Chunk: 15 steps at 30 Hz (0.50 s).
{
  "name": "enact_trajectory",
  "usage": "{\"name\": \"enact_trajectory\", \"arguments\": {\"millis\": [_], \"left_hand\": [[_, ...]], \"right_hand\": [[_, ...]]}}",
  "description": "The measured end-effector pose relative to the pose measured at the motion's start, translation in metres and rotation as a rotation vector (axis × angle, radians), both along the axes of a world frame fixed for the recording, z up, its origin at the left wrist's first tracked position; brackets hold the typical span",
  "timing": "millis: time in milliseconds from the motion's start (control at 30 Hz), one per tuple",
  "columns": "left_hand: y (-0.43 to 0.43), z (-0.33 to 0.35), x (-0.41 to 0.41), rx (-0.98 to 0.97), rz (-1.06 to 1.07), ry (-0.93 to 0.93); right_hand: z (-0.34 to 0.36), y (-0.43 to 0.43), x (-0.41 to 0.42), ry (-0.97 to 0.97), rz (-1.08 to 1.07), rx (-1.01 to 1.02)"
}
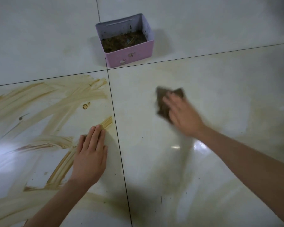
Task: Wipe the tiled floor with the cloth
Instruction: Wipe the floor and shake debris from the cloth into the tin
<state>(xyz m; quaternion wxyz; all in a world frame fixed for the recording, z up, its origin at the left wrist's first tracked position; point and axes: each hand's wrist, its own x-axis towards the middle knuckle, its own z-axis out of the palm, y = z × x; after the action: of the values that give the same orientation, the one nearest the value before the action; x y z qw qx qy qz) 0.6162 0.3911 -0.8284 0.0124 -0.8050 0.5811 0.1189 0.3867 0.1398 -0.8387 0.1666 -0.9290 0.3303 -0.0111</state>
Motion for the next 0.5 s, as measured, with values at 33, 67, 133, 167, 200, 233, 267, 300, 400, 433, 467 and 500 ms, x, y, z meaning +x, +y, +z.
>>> {"name": "enact_trajectory", "arguments": {"millis": [33, 67, 133, 167, 200, 233, 267, 300, 400, 433, 467, 500], "left_hand": [[-0.002, 0.0, -0.002, 0.002, 0.007, -0.005], [-0.003, 0.001, -0.003, -0.005, 0.023, -0.012], [-0.008, 0.001, -0.008, -0.027, 0.072, -0.019], [-0.01, 0.002, -0.011, -0.04, 0.103, -0.021], [-0.013, 0.003, -0.015, -0.055, 0.123, -0.022], [-0.016, 0.003, -0.019, -0.063, 0.122, -0.019], [-0.021, 0.003, -0.024, -0.061, 0.101, -0.011], [-0.026, 0.003, -0.029, -0.057, 0.069, -0.002], [-0.047, 0.001, -0.039, -0.06, -0.054, 0.007], [-0.056, 0.001, -0.042, -0.059, -0.093, 0.0], [-0.064, 0.0, -0.044, -0.054, -0.132, -0.01], [-0.071, -0.001, -0.046, -0.047, -0.166, -0.022]], "right_hand": [[0.002, -0.016, 0.007, 0.01, -0.153, -0.008], [0.001, -0.023, 0.014, -0.009, -0.287, -0.056], [-0.01, 0.004, 0.018, 0.003, -0.444, -0.149], [-0.015, 0.036, 0.017, 0.002, -0.453, -0.181], [-0.018, 0.072, 0.007, -0.024, -0.416, -0.141], [-0.023, 0.114, -0.009, -0.07, -0.289, -0.101], [-0.02, 0.151, -0.028, -0.061, -0.088, -0.083], [-0.02, 0.171, -0.049, -0.047, 0.123, -0.097], [-0.015, 0.123, -0.08, 0.106, 0.583, -0.065], [-0.014, 0.092, -0.083, 0.099, 0.516, -0.09], [-0.014, 0.056, -0.088, 0.043, 0.351, -0.109], [-0.011, 0.021, -0.092, 0.008, 0.138, -0.116]]}}
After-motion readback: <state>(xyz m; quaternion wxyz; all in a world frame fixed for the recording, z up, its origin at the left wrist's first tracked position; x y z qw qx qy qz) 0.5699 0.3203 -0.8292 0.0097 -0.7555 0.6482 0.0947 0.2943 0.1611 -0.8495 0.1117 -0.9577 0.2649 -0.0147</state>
